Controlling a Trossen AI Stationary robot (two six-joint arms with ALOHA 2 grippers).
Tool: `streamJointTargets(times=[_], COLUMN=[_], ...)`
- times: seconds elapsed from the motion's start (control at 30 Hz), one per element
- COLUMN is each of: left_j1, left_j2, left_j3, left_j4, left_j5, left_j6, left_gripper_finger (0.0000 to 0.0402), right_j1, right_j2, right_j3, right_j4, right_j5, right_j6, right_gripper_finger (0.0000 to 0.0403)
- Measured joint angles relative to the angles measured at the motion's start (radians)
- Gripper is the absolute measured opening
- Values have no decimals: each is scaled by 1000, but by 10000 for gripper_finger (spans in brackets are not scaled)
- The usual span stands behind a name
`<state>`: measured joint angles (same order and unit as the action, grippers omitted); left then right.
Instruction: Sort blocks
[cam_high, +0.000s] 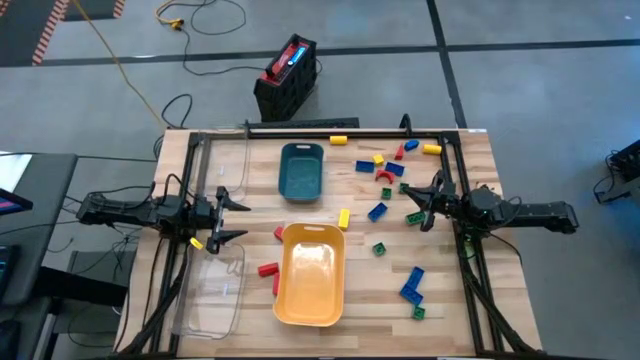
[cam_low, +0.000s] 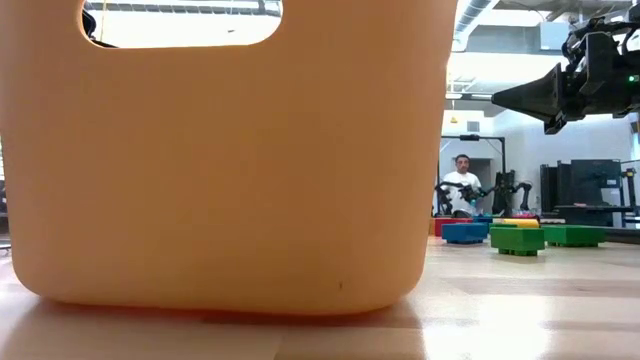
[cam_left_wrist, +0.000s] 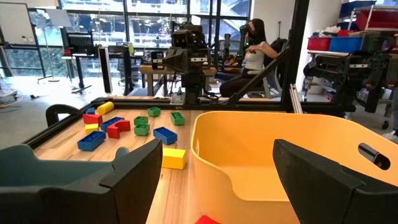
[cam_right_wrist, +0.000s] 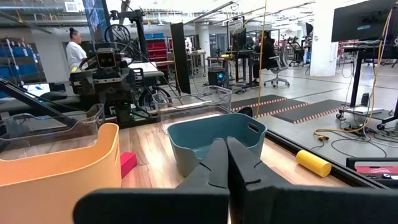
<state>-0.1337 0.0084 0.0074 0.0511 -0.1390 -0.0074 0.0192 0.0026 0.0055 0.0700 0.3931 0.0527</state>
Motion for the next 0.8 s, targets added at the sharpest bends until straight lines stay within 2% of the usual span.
streamJointTargets(times=[0.63, 0.7, 0.8], left_j1=[0, 0, 0], left_j2=[0, 0, 0], left_j3=[0, 0, 0], left_j4=[0, 0, 0], left_j5=[0, 0, 0], left_j6=[-2, -48, -200], left_gripper_finger=[300, 300, 300], right_j1=[0, 0, 0], right_j2=[0, 0, 0], right_j3=[0, 0, 0], right_j4=[0, 0, 0], right_j5=[0, 0, 0], right_j6=[0, 0, 0], right_gripper_finger=[5, 5, 5])
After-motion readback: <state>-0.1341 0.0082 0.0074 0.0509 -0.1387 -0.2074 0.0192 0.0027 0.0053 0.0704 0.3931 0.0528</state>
